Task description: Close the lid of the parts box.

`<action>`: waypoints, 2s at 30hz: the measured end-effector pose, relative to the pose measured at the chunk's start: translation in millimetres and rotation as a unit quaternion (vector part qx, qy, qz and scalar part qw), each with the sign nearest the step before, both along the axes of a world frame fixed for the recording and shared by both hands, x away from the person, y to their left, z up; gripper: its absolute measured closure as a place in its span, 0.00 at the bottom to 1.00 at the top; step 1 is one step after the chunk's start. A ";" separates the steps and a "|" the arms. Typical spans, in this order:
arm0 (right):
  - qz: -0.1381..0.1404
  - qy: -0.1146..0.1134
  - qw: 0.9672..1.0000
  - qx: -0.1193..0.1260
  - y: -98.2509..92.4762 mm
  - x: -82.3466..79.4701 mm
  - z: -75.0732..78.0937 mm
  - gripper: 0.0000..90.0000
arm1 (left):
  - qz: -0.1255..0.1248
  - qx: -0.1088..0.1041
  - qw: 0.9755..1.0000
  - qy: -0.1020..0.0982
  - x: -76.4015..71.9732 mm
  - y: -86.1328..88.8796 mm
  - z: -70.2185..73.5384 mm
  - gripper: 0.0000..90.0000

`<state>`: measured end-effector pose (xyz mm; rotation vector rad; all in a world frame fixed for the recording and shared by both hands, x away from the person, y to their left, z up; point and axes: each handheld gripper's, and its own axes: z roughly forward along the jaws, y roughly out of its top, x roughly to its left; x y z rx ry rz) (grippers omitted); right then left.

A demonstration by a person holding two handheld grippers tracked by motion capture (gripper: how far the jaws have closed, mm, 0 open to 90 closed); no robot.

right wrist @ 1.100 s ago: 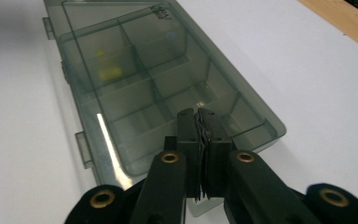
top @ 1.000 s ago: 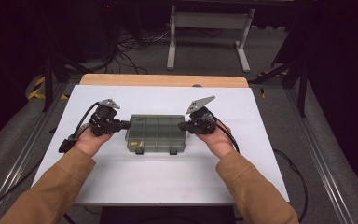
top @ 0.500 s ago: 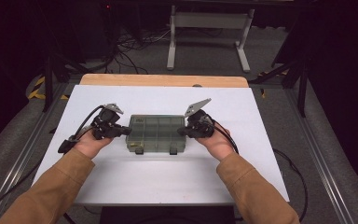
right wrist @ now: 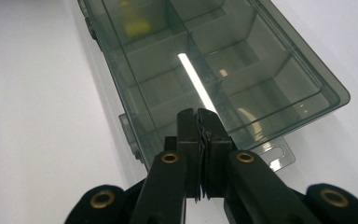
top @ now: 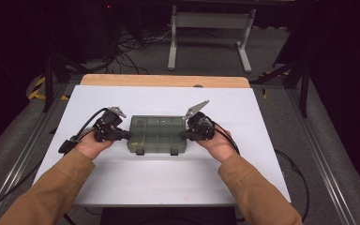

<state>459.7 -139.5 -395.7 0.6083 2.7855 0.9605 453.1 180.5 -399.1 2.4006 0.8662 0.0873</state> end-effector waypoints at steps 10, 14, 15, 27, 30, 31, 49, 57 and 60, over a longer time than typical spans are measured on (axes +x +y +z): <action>0.006 0.002 1.000 -0.009 3.5 -1.3 -1.4 0.98 | -0.003 -0.004 1.000 0.011 1.6 0.7 -1.4 0.99; 0.011 0.000 1.000 -0.013 5.6 -2.5 -1.9 0.99 | -0.006 -0.004 1.000 0.011 1.6 0.7 -1.6 0.99; 0.011 0.000 1.000 -0.013 5.6 -2.6 -1.9 0.99 | -0.006 -0.005 1.000 0.012 1.4 0.7 -1.6 0.99; 0.013 -0.007 0.999 -0.034 10.6 -5.3 -6.2 0.99 | -0.016 0.003 1.000 0.011 0.5 -1.7 -6.1 0.99; 0.013 -0.007 0.999 -0.034 10.4 -5.4 -6.2 0.99 | -0.012 0.002 1.000 0.013 -0.9 -2.2 -6.2 0.99; 0.013 -0.007 0.999 -0.034 10.4 -5.2 -6.1 0.99 | -0.013 0.001 1.000 0.010 -0.8 -2.3 -6.4 0.99; 0.006 -0.013 0.999 0.029 0.6 -7.8 11.5 0.54 | -0.027 -0.085 0.996 -0.029 -12.9 4.3 8.9 0.49; -0.004 -0.053 0.996 0.067 -5.0 -15.8 21.5 0.18 | -0.060 -0.105 0.990 -0.076 -24.1 5.3 14.7 0.05; -0.006 -0.061 0.995 0.077 -8.3 -19.8 24.5 0.13 | -0.056 -0.117 0.988 -0.083 -27.0 9.4 16.8 0.01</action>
